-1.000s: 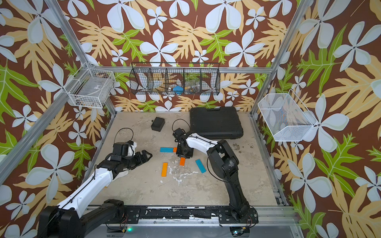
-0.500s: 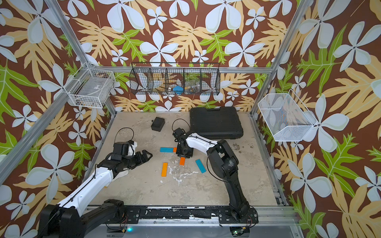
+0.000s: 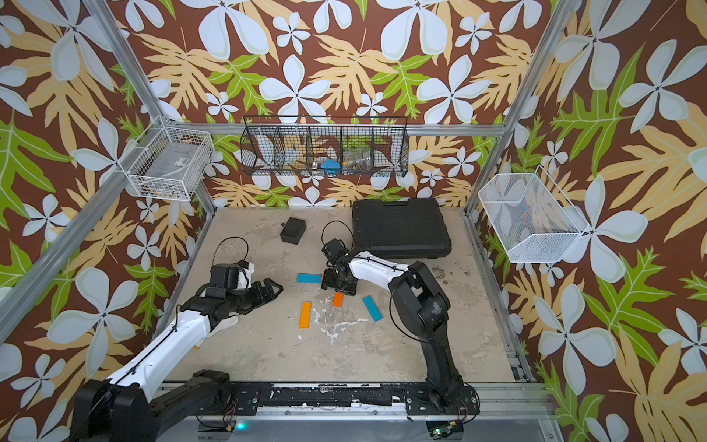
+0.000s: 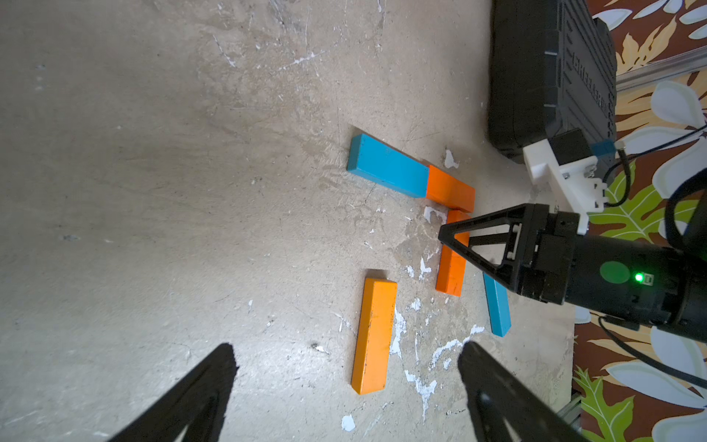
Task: Assemble the number 7 with building blocks
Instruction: Assemble the building block at the center of the board.
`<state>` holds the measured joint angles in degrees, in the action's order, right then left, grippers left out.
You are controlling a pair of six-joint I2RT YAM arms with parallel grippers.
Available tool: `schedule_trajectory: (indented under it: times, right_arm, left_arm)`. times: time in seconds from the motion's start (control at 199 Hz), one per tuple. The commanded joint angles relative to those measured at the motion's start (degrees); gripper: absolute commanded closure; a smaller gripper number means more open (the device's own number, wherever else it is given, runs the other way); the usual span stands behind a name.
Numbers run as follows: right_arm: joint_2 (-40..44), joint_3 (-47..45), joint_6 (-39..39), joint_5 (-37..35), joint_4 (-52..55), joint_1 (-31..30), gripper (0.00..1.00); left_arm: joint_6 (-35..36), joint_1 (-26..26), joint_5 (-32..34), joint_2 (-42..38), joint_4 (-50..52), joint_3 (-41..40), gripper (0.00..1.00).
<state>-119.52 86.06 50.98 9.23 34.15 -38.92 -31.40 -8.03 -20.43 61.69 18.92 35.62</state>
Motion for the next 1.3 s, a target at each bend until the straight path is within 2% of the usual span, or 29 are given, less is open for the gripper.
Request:
schedule_trajectory:
  times: [0.0,0.076,0.161,0.267,0.353,0.423,0.473,0.524,0.549,0.589,0.614,0.645,0.69,0.73,0.826,0.891,0.962,1.068,1.299]
  right_arm:
    - [-0.98,-1.44,0.52,-1.49,3.71,0.16,0.14]
    - [0.07,-2.28,0.35,-1.77,3.55,0.01,0.11]
    - [2.71,-2.32,-1.22,-5.19,4.74,-0.65,0.07]
    - [6.93,1.30,-3.62,-15.40,10.44,-2.45,0.06]
    - [11.45,5.18,-5.00,-27.06,15.61,-4.99,0.07]
    - [16.29,6.29,-5.75,-36.65,18.02,-7.72,0.12]
    - [21.07,2.97,-5.81,-40.90,16.33,-9.22,0.26]
    - [26.70,-4.46,-6.09,-38.14,10.66,-8.68,0.34]
    - [29.16,-8.82,-6.26,-34.03,7.26,-7.57,0.37]
    - [32.77,-17.20,-7.02,-22.01,-0.33,-4.39,0.45]
    - [34.50,-22.14,-6.65,-14.18,-4.90,-2.00,0.46]
    - [36.34,-27.59,-5.19,-6.72,-8.67,0.13,0.41]
    - [38.39,-33.18,-4.12,-1.96,-12.15,1.87,0.21]
    - [39.93,-33.88,-6.66,-4.08,-11.33,1.75,0.01]
    - [41.67,-29.01,-15.02,-18.40,-2.43,-1.65,0.00]
    - [41.73,-27.96,-18.75,-21.34,0.25,-1.80,0.00]
    - [41.65,-28.87,-20.11,-21.39,0.32,-1.36,0.00]
    - [41.09,-32.12,-20.83,-16.98,-2.95,-1.25,0.00]
    - [38.91,-38.87,-18.31,-11.22,-5.62,-0.73,0.01]
  left_arm:
    - [0.30,0.06,-0.20,-0.20,-0.44,-0.07,0.06]
    - [0.29,0.06,-0.22,-0.36,-0.38,-0.10,0.06]
    - [0.22,0.06,-0.14,-0.65,-0.27,-0.05,0.06]
    - [0.20,0.07,-0.14,-1.08,-0.21,-0.25,0.06]
    - [-0.04,0.04,-0.29,-1.48,-0.25,-0.48,0.06]
    - [-0.28,0.09,-0.64,-1.93,-0.22,-0.71,0.06]
    - [-0.50,0.02,-0.76,-2.44,-0.28,-1.11,0.06]
    - [-0.83,0.03,-0.82,-3.14,-0.45,-1.71,0.06]
    - [-0.99,0.03,-0.91,-3.46,-0.58,-2.04,0.06]
    - [-1.11,0.08,-1.02,-3.90,-0.72,-2.56,0.06]
    - [-1.12,0.04,-1.19,-4.07,-0.76,-2.86,0.06]
    - [-1.12,0.07,-1.32,-4.14,-0.81,-3.00,0.06]
    - [-1.11,0.02,-1.54,-4.15,-0.77,-3.10,0.07]
    - [-0.97,0.04,-1.68,-4.16,-0.54,-3.02,0.07]
    - [-1.15,0.01,-1.81,-4.53,0.88,-2.44,0.08]
    - [-1.59,-0.02,-1.70,-5.38,1.73,-2.26,0.08]
    - [-2.52,-0.02,-1.36,-6.33,2.24,-2.48,0.08]
    - [-4.13,0.04,-2.07,-6.93,3.25,-3.29,0.09]
    - [-7.21,-0.05,-4.03,-11.13,10.22,-3.55,0.16]
